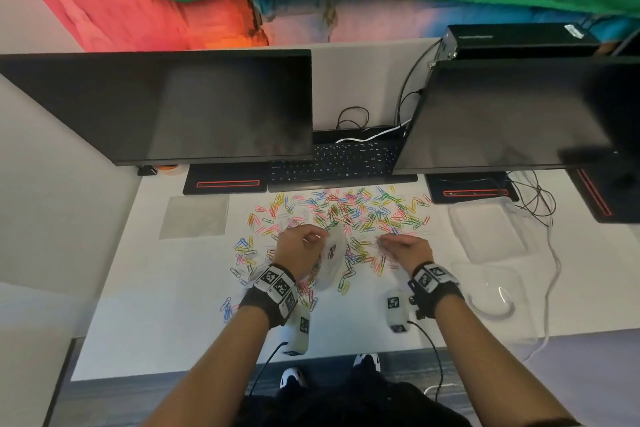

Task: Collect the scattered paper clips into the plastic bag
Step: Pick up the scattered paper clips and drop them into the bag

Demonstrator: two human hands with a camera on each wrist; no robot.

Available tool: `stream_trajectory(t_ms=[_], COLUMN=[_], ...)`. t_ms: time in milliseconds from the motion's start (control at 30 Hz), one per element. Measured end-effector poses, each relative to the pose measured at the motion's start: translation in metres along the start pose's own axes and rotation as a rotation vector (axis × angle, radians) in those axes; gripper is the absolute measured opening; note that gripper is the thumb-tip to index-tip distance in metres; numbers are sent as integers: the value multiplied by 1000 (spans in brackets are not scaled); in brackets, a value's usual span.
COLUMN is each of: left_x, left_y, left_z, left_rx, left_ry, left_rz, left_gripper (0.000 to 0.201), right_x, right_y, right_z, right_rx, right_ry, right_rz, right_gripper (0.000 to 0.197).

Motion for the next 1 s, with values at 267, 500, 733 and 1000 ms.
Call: stream_trajectory(t_ms=[267, 500, 733, 1000], left_x=[-17, -32, -38, -36], left_y=[10, 14, 14, 16], left_z=[-9, -13, -17, -17], left_rx=[-25, -55, -70, -79], left_ry=[49, 6, 68, 64], left_rz=[38, 91, 126, 117], left_gripper=[27, 16, 17, 15], right_x=[-43, -68, -73, -83], right_y=[-36, -32, -38, -36], right_z=[51, 48, 58, 75], right_rx=[-17, -3, 44, 298], right_ry=[552, -2, -183, -651], right_rz=[374, 255, 242, 183], right_gripper=[22, 16, 15, 17])
Point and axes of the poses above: each hand's wrist, its own y-axis towards the middle knuckle, its own x-axis out of the back of the hand, z = x × y, the point moved 8 cm from there along y, towards the middle knuckle, and after that the axes turned 9 degrees about z, right-handed, at the moved point
